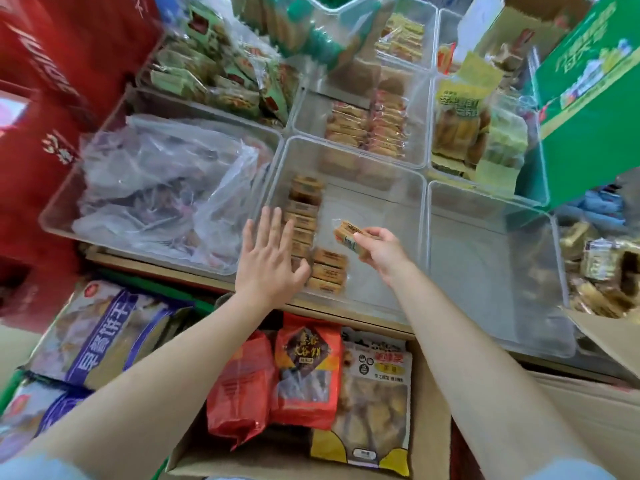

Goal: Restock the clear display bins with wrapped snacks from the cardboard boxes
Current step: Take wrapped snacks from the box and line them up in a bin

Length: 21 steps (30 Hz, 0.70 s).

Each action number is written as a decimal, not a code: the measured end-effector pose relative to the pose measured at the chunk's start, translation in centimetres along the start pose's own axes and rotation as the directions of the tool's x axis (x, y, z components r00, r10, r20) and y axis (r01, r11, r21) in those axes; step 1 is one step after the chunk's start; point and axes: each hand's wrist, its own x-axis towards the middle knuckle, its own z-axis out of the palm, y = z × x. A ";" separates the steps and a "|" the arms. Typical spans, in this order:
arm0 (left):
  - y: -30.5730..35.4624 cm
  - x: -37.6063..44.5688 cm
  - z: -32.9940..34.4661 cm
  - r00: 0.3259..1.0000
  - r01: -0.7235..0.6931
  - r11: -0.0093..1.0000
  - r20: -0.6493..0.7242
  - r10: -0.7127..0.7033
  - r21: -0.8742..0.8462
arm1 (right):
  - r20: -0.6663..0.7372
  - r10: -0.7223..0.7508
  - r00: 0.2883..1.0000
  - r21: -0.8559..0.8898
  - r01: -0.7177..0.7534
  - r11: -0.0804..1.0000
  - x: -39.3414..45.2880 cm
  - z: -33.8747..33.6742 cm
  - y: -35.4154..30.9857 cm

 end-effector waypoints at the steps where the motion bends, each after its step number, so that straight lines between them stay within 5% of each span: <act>1: 0.0 0.0 0.0 1.000 0.000 1.000 -0.002 0.000 -0.006 | 0.006 -0.009 1.000 -0.067 0.010 0.998 0.8 0.5 0.1; 7: 0.0 0.2 0.4 0.998 -0.002 0.999 -0.056 -0.001 -0.048 | 0.157 0.045 0.987 -0.325 0.009 0.946 2.8 1.9 1.0; 15: 0.0 0.2 0.6 0.998 0.005 0.998 -0.059 -0.008 -0.057 | 0.085 -0.059 0.995 -0.502 0.094 0.860 2.7 4.3 1.6; 21: -0.1 0.2 0.0 1.000 0.004 0.999 0.004 -0.004 -0.041 | -0.026 -0.190 0.981 -0.757 0.105 0.645 1.3 5.1 1.4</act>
